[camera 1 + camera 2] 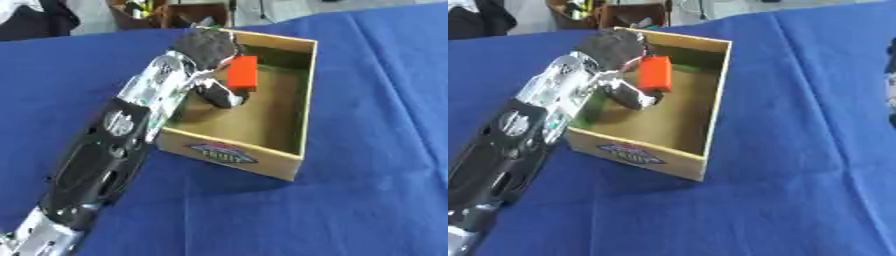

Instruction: Pick up objects on the table and place them in the box.

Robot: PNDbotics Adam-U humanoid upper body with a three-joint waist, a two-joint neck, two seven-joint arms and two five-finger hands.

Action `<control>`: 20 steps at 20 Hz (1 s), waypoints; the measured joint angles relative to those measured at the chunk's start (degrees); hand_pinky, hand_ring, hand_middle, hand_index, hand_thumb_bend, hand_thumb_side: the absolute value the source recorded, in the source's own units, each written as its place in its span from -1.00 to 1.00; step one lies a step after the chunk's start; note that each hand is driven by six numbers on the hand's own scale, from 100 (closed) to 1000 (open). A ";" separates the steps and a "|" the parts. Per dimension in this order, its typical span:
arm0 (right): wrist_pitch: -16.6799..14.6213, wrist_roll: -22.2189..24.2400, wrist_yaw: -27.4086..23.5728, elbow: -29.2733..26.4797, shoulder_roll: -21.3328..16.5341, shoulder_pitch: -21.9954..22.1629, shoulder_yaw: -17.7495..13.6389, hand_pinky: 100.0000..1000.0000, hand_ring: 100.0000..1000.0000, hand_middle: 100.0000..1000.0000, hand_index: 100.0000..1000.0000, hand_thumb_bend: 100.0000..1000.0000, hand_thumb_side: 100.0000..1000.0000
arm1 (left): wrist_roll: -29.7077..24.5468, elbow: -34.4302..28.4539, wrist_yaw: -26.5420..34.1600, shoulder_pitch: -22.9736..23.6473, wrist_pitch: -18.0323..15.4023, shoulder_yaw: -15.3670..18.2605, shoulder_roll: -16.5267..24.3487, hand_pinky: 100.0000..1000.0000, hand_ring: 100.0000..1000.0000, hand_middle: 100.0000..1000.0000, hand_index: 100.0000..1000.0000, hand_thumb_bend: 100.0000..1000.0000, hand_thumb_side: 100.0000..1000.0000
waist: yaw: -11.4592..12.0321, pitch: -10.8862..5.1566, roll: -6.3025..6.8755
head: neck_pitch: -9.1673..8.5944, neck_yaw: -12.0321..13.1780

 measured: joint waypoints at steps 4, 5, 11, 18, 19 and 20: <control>0.02 -0.01 0.00 0.00 0.03 0.01 0.00 0.42 0.24 0.12 0.55 -1.00 0.01 | -1.84 1.21 1.41 0.11 -1.56 0.00 -0.50 -0.32 0.04 -0.02 0.65 -1.00 0.10 | -0.04 0.00 -0.01 | 0.01 0.00; 0.04 -0.01 0.00 0.00 0.04 0.02 0.00 0.42 0.23 0.12 0.55 -1.00 0.01 | -2.37 1.23 1.55 0.11 -1.83 0.00 -0.50 -0.23 0.21 0.20 0.79 -1.00 0.12 | -0.04 0.00 -0.01 | 0.02 -0.02; 0.25 -0.17 0.00 0.00 0.08 0.21 -0.01 0.42 0.22 0.12 0.55 -1.00 0.00 | -3.95 0.75 0.23 0.19 -1.78 0.04 -0.48 0.43 0.78 0.80 1.00 0.07 0.66 | -0.02 -0.01 -0.03 | 0.09 -0.15; 0.33 -0.12 0.00 0.00 0.43 0.36 -0.01 0.42 0.22 0.11 0.55 -1.00 0.00 | -5.75 -0.91 -3.03 0.58 -0.02 0.79 -0.43 0.52 0.86 0.93 1.00 0.21 0.75 | 0.14 -0.31 -0.06 | 0.14 -0.27; 0.36 -0.11 0.00 0.00 0.46 0.40 -0.01 0.42 0.22 0.11 0.55 -1.00 0.00 | -5.64 -1.38 -3.14 0.62 0.28 0.86 -0.43 0.52 0.86 0.93 1.00 0.21 0.76 | 0.20 -0.37 -0.07 | 0.15 -0.29; 0.38 -0.10 0.00 0.00 0.47 0.46 -0.02 0.42 0.22 0.11 0.55 -1.00 -0.01 | -5.44 -1.95 -3.13 0.67 0.52 0.96 -0.41 0.50 0.84 0.92 1.00 0.17 0.79 | 0.30 -0.39 -0.09 | 0.16 -0.32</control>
